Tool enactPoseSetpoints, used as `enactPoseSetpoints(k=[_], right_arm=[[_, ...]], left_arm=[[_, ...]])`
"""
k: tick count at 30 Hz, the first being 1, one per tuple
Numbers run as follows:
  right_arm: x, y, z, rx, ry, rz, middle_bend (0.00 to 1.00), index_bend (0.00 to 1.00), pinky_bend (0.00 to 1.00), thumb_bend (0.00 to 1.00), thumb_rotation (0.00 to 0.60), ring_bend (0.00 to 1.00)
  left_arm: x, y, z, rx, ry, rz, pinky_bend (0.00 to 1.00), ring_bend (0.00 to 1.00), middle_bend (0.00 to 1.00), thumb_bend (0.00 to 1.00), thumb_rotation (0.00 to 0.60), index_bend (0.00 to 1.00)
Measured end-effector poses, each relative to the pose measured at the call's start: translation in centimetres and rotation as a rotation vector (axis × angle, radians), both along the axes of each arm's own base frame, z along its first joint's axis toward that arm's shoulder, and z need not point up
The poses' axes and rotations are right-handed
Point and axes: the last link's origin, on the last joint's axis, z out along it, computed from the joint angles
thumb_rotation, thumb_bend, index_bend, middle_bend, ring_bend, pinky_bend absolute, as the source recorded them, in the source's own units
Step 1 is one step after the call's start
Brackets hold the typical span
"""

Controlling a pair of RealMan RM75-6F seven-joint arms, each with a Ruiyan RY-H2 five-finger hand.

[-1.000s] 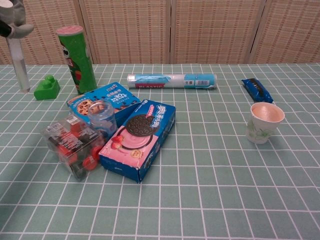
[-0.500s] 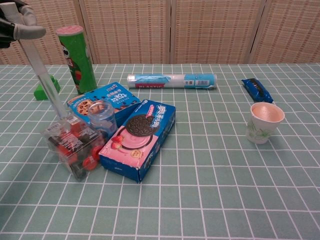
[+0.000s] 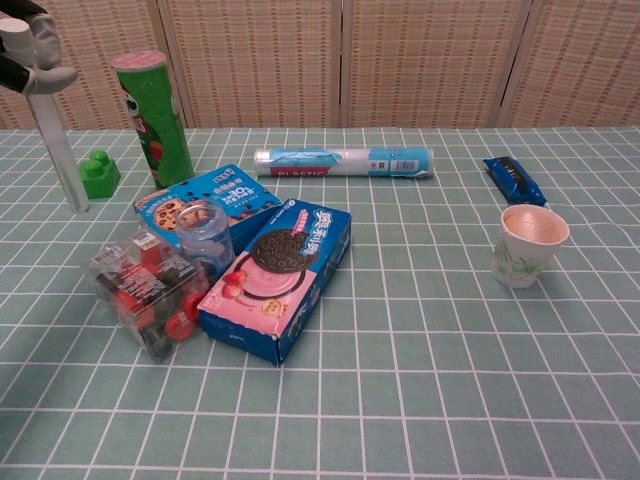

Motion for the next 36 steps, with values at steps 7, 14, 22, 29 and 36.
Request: enactPoseSetpoints(k=[7, 14, 22, 29, 36], right_arm=[[0.0, 0.0, 0.0, 0.000, 0.002, -0.001, 0.44, 0.37, 0.60, 0.21, 0.600, 0.39], [0.0, -0.1, -0.1, 0.002, 0.003, -0.003, 0.44, 0.37, 0.60, 0.21, 0.600, 0.39], [0.0, -0.1, 0.0, 0.000, 0.000, -0.003, 0.44, 0.37, 0.60, 0.21, 0.600, 0.39], [0.0, 0.0, 0.1, -0.003, -0.004, 0.000, 0.44, 0.37, 0.60, 0.21, 0.600, 0.39], [0.0, 0.0, 0.1, 0.001, -0.003, 0.001, 0.44, 0.37, 0.60, 0.21, 0.600, 0.39]], left_arm=[[0.4, -0.1, 1.1, -0.068, -0.205, 0.006, 1.00, 0.95, 1.00, 0.53, 0.600, 0.83], [-0.1, 0.1, 1.1, 0.051, 0.007, -0.028, 1.00, 0.95, 1.00, 0.53, 0.600, 0.83], [0.1, 0.0, 0.3, 0.149, 0.117, -0.063, 1.00, 0.95, 1.00, 0.53, 0.600, 0.83], [1.4, -0.5, 0.6, 0.052, -0.067, -0.057, 1.00, 0.95, 1.00, 0.53, 0.600, 0.83], [3.4, -1.3, 0.6, 0.004, -0.158, -0.110, 1.00, 0.95, 1.00, 0.53, 0.600, 0.83]])
